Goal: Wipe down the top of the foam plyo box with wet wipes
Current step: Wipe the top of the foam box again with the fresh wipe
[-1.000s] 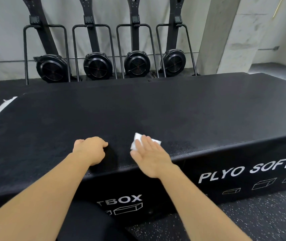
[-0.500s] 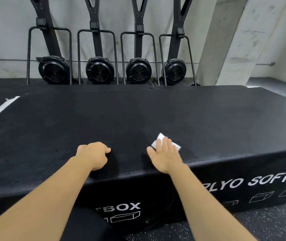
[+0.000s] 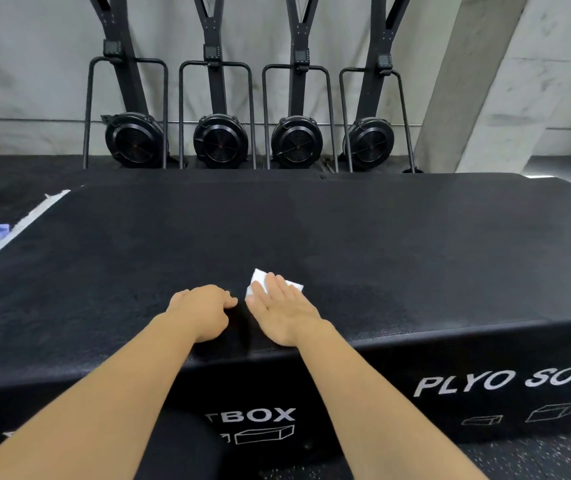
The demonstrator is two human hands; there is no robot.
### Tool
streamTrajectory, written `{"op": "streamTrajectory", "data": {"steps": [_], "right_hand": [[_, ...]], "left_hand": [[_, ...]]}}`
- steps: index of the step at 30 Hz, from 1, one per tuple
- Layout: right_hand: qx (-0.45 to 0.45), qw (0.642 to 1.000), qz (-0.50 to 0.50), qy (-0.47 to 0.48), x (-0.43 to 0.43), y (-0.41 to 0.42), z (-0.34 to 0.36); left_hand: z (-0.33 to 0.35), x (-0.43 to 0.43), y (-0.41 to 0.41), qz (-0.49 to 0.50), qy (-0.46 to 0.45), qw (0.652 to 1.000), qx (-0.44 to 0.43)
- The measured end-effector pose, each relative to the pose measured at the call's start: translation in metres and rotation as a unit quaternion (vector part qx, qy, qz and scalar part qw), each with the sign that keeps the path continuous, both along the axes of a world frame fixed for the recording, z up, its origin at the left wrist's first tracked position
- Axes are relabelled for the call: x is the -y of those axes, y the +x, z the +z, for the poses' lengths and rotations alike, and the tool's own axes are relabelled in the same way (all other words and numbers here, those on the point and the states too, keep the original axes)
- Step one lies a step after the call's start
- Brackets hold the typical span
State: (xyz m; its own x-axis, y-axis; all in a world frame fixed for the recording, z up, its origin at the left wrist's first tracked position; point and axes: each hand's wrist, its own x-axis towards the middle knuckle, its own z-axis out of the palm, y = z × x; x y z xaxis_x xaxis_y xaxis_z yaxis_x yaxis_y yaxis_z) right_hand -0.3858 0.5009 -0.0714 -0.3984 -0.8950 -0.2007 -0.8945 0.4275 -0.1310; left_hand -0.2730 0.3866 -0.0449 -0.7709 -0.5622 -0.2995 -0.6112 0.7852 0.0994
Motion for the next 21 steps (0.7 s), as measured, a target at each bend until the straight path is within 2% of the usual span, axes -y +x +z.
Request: {"op": "streamTrajectory", "data": {"steps": [3,11,14,16,21], "right_hand": [[-0.061,0.998,-0.016,-0.025,-0.017,-0.025,-0.002],[-0.061,0.984,-0.164,-0.038,-0.077,-0.091,-0.006],[-0.056,0.981,-0.185,0.000,-0.070,-0.087,-0.006],[-0.017,0.975,-0.220,0.010,-0.058,-0.076,-0.003],[0.009,0.977,-0.204,-0.053,-0.021,-0.039,-0.006]], "left_hand": [[0.002,0.000,0.000,-0.001,0.005,1.000,0.010],[0.001,-0.001,0.001,0.003,0.013,1.000,0.002],[0.001,-0.003,0.001,0.012,0.032,0.999,-0.008],[0.001,-0.002,0.001,0.019,0.056,0.998,-0.021],[0.003,0.001,0.001,0.016,0.077,0.996,-0.035]]}}
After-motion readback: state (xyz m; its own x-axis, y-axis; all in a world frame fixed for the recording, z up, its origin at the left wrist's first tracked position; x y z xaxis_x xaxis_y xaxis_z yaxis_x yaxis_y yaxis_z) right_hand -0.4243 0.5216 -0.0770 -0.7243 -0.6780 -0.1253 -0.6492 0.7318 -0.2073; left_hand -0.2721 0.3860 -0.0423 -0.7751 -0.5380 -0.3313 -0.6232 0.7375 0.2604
